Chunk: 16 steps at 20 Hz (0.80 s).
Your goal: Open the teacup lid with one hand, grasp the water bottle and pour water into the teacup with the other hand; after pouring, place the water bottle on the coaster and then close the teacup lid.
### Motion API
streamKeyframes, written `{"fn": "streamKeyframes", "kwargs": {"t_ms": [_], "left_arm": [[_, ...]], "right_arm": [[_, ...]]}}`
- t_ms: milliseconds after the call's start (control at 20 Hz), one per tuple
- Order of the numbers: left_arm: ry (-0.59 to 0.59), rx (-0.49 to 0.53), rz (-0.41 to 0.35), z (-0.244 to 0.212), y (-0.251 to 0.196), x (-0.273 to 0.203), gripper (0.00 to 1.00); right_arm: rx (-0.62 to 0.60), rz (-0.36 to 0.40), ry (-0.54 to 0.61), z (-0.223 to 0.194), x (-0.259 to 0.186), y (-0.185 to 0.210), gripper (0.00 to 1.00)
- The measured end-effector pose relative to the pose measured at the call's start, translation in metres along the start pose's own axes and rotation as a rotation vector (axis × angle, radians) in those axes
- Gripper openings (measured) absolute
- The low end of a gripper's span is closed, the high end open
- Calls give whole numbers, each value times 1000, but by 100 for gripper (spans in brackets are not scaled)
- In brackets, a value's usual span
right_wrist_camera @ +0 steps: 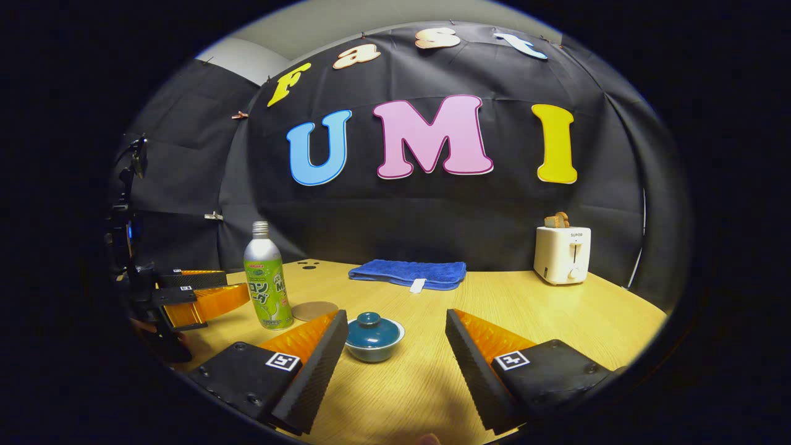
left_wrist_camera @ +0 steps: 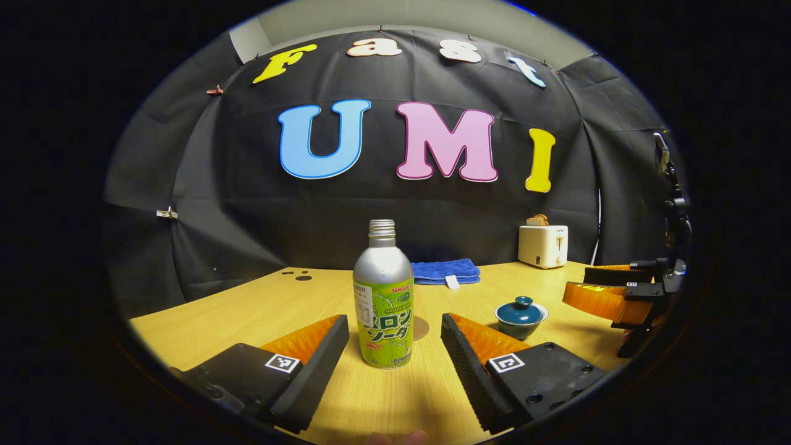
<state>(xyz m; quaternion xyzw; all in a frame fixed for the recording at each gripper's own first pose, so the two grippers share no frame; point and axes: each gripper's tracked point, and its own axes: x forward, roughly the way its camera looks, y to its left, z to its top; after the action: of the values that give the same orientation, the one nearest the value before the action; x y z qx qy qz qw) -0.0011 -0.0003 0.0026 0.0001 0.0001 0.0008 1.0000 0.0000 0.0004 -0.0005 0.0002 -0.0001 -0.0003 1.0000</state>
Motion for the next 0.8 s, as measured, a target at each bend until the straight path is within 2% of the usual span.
{"fn": "streamKeyframes", "kwargs": {"t_ms": [400,800], "left_arm": [[0,0,0,0,0,0,95],[0,0,0,1,0,-1,95]], "right_arm": [[2,1,-1,1,0,0,98],[-1,83,37,-8,39,30,97]]}}
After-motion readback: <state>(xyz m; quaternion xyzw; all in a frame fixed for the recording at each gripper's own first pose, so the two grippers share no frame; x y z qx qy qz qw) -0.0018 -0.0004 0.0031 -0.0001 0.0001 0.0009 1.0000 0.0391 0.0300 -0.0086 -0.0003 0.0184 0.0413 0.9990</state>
